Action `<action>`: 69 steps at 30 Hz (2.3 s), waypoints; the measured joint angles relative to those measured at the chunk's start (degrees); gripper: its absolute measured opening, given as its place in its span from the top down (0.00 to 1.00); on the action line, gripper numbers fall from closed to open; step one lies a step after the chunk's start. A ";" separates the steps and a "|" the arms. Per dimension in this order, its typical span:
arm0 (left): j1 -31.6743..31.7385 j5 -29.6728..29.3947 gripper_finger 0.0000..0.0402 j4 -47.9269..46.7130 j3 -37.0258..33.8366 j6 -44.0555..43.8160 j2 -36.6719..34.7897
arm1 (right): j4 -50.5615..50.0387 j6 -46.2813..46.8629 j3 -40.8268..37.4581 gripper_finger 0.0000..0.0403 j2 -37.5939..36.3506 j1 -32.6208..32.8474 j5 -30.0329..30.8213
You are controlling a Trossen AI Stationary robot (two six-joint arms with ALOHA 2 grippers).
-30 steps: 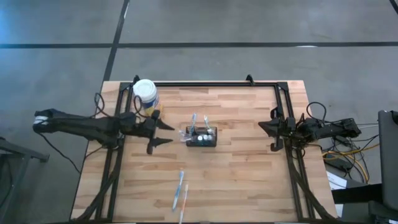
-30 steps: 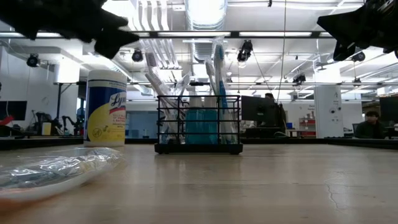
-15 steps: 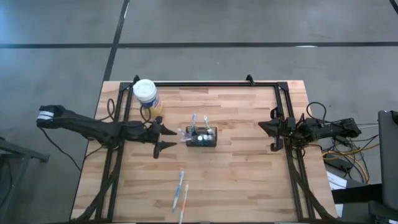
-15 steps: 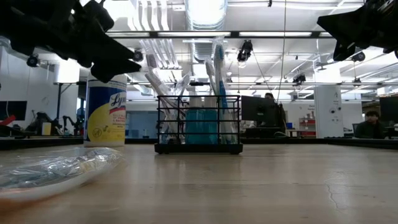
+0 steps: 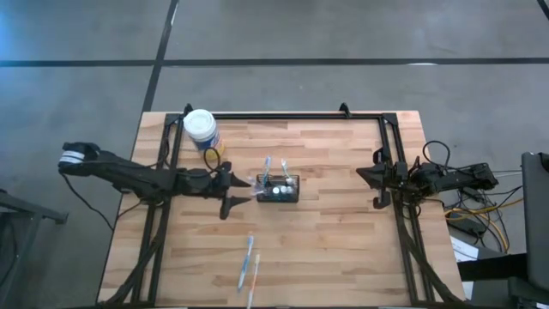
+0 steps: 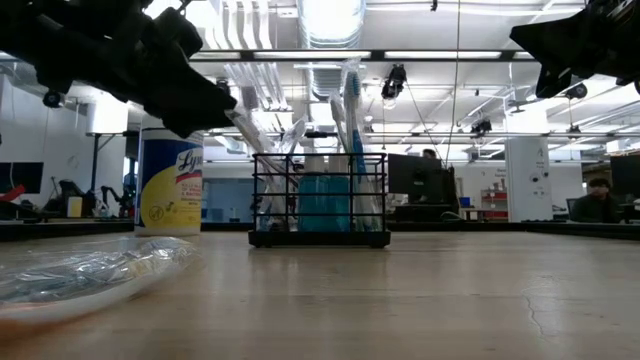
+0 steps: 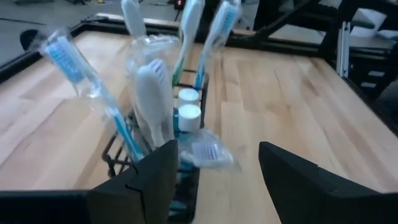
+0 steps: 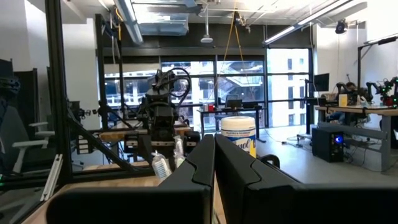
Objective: Pick & Place toothbrushing station
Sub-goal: Adjust the right purple toothbrush
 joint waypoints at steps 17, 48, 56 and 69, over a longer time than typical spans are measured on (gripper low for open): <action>0.00 -1.27 0.97 0.22 0.09 5.20 0.79 | 0.00 -0.02 0.00 0.98 0.00 0.00 0.02; 4.20 -1.57 1.00 -38.60 24.08 14.15 -0.41 | 0.74 0.02 -0.02 0.98 0.00 -0.01 0.02; 6.16 0.39 1.00 -36.70 22.66 15.62 -0.21 | 1.36 -0.09 -0.02 0.98 0.00 0.00 0.02; 6.91 1.54 0.90 -37.72 23.63 15.70 -0.26 | 1.53 -0.24 -0.02 0.98 0.00 -0.01 0.02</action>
